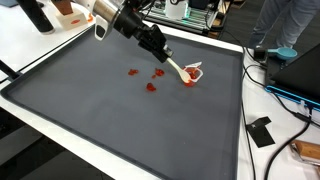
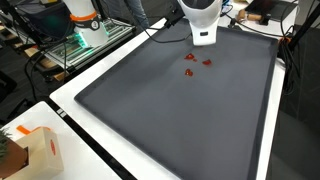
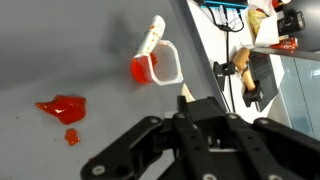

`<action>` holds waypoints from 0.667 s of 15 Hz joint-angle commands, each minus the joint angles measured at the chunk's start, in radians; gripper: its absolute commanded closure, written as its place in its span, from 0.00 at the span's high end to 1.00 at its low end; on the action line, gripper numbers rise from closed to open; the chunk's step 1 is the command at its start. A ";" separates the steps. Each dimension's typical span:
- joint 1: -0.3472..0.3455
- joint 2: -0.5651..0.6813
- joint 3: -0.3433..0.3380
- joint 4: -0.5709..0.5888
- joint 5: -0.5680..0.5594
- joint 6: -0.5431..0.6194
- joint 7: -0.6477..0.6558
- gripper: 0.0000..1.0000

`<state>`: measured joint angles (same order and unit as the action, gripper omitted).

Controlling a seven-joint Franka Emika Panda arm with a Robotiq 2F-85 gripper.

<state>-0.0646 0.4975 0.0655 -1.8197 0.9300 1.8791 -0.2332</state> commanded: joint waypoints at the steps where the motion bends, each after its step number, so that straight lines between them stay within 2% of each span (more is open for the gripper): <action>1: 0.022 -0.024 -0.009 -0.024 0.002 -0.003 0.040 0.06; 6: 0.047 -0.052 -0.016 -0.026 -0.027 -0.001 0.102 0.06; 10: 0.074 -0.087 -0.023 -0.027 -0.098 0.005 0.187 0.06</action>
<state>-0.0208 0.4580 0.0619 -1.8196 0.8895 1.8791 -0.1148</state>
